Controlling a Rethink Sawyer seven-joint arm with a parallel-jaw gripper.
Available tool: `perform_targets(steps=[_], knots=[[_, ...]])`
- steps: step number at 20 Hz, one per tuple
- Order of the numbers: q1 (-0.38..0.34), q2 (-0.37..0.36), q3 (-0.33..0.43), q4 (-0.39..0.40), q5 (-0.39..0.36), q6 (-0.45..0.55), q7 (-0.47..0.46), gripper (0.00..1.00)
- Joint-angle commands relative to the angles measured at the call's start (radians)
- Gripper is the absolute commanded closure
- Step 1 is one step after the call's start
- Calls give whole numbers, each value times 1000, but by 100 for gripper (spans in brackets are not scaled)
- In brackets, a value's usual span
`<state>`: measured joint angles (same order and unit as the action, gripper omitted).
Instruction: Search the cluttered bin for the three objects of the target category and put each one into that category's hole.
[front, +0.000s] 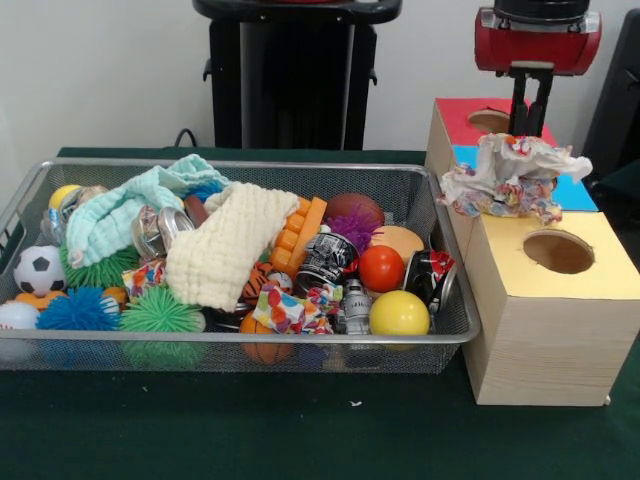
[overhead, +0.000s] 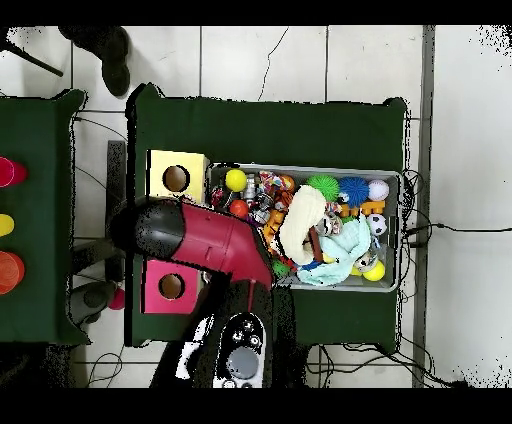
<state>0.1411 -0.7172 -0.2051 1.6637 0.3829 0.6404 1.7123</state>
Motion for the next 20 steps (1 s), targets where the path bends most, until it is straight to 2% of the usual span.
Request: perform_targets(steps=[1, 3, 4, 7, 8, 11, 15, 19, 20], knots=[[-89, -58, 175, 227, 70, -260, 158, 100], [-122, -84, 220, 249, -25, -400, 104, 100], [-208, -110, 328, 271, -380, -730, -9, 100], [-14, -43, 70, 43, -272, -94, -55, 100], [-122, -104, 212, 208, -315, -411, -96, 100], [-131, -118, 222, 189, -329, -348, -51, 100], [-105, -130, 186, 134, -343, -236, -15, 100], [-120, -147, 209, 123, -350, -176, -24, 100], [-134, -158, 224, 144, -333, -172, -12, 100]])
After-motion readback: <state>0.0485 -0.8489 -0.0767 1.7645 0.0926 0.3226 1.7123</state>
